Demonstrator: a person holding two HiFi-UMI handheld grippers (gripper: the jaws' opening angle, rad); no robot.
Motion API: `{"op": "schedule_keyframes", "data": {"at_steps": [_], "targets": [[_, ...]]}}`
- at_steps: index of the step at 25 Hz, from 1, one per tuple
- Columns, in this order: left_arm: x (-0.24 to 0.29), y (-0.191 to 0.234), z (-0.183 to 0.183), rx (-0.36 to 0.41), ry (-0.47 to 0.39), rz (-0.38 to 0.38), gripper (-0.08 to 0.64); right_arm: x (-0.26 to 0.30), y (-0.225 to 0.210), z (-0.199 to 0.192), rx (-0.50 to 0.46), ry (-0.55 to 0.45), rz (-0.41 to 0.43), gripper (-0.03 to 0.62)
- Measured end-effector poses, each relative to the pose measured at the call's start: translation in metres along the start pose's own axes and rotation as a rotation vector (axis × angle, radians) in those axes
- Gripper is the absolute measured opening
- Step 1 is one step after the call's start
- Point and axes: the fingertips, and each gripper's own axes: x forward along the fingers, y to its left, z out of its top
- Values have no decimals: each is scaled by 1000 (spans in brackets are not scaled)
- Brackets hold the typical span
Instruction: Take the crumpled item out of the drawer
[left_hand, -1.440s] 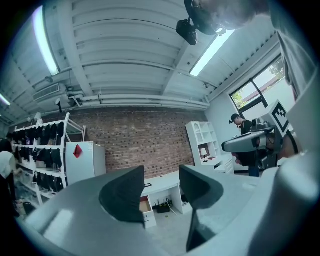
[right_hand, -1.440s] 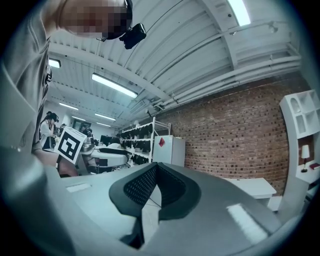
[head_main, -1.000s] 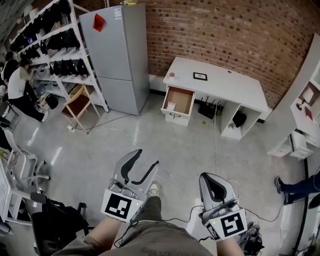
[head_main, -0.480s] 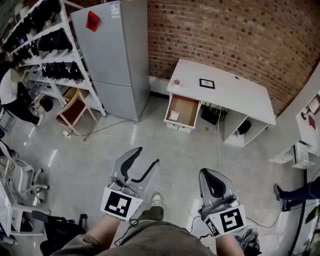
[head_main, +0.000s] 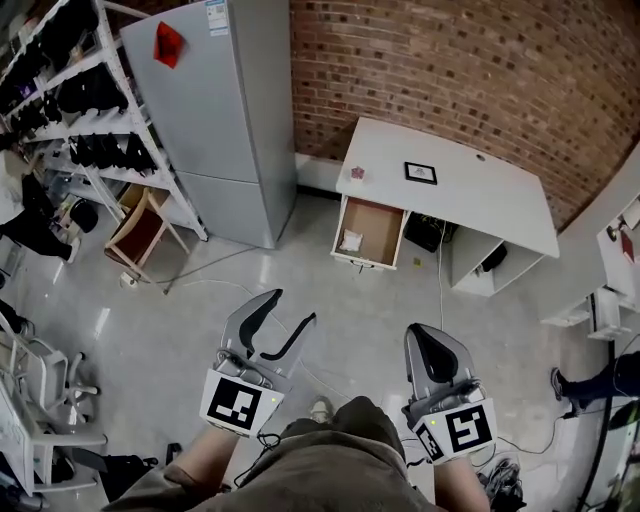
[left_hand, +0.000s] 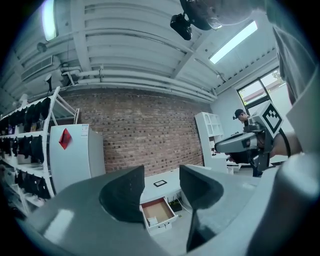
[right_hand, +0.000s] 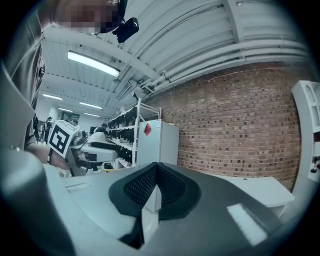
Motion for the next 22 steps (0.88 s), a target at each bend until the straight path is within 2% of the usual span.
{"op": "schedule_keyframes", "data": {"at_steps": [10, 14, 22], "targets": [[76, 31, -28, -3, 26, -30, 218, 65, -50, -20, 21, 25, -2, 28], [126, 39, -39, 8, 49, -42, 218, 99, -89, -33, 37, 35, 1, 28], [243, 62, -54, 0, 98, -30, 218, 172, -180, -39, 58, 27, 82, 28]]}}
